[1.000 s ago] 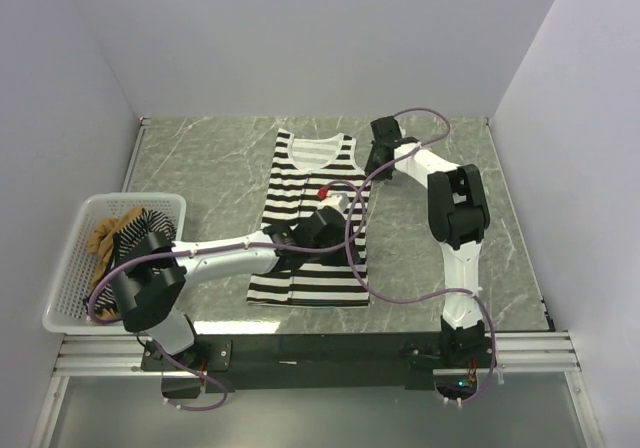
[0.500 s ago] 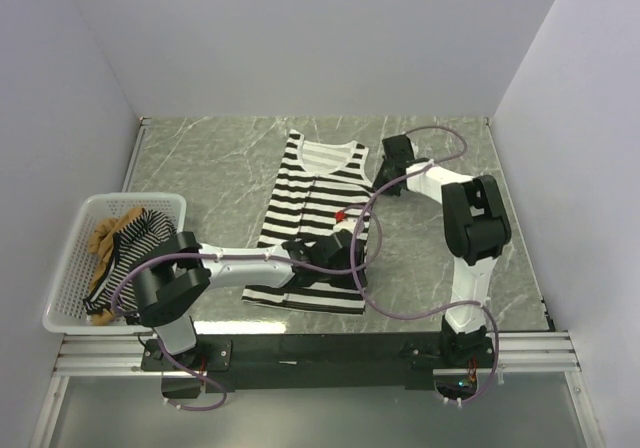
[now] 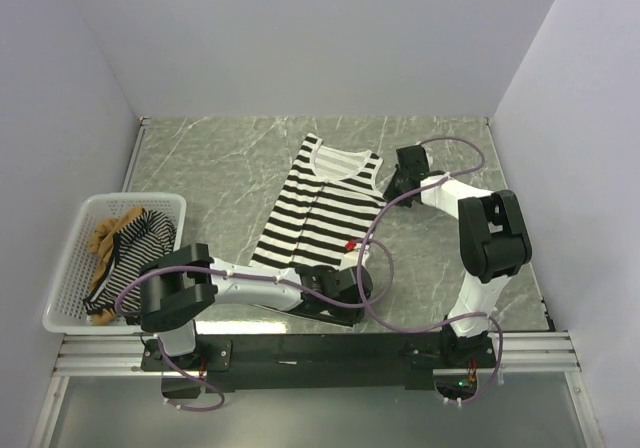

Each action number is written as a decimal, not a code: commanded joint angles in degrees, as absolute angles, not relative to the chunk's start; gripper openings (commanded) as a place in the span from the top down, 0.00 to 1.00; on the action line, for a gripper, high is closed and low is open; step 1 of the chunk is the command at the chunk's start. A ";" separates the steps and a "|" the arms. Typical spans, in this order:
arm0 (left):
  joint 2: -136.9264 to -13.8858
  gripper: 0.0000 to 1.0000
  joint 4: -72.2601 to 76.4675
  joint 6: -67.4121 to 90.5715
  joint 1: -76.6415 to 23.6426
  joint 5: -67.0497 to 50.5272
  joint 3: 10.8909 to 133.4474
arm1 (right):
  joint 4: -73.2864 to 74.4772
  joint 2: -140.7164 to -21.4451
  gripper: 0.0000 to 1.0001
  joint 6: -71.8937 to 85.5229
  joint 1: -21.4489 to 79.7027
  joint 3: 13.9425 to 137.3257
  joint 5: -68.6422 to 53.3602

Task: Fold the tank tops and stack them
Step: Fold the tank top

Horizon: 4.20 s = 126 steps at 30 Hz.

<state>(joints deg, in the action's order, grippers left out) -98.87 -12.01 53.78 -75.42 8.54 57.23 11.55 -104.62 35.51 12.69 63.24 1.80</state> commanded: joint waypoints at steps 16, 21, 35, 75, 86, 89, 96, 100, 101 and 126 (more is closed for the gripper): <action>-104.23 0.67 -24.43 54.14 -81.56 18.54 65.56 | 11.52 -101.69 1.00 34.45 10.72 65.65 1.49; -106.17 0.68 -27.68 54.84 -82.88 21.35 67.76 | 11.69 -101.69 1.00 34.28 10.02 65.83 1.58; -101.61 0.99 -22.44 53.00 -84.37 18.37 68.65 | 14.23 -99.67 1.00 31.99 6.77 66.80 4.22; -73.83 0.99 -14.77 69.87 -73.83 18.02 37.27 | 25.58 -120.67 1.00 31.82 25.49 97.47 13.09; -75.06 0.99 -14.15 69.70 -73.48 17.31 36.91 | 23.38 -121.90 1.00 31.11 25.84 97.38 11.52; -75.23 0.99 -14.41 69.52 -73.48 17.23 37.26 | 23.90 -122.60 1.00 30.85 25.84 98.52 11.25; -75.94 0.99 -15.20 69.00 -73.56 17.23 38.14 | 24.08 -123.83 0.93 30.50 26.19 100.19 10.81; -75.67 0.99 -15.47 68.99 -73.48 17.58 38.23 | 22.06 -123.57 0.89 30.32 26.28 99.58 9.85; -75.67 0.99 -15.47 68.99 -73.48 17.67 38.32 | 22.15 -123.75 0.90 30.32 26.28 99.75 9.58; -61.53 0.48 -29.44 69.17 -57.58 23.47 37.10 | 13.72 -90.11 0.58 36.74 31.09 60.97 1.06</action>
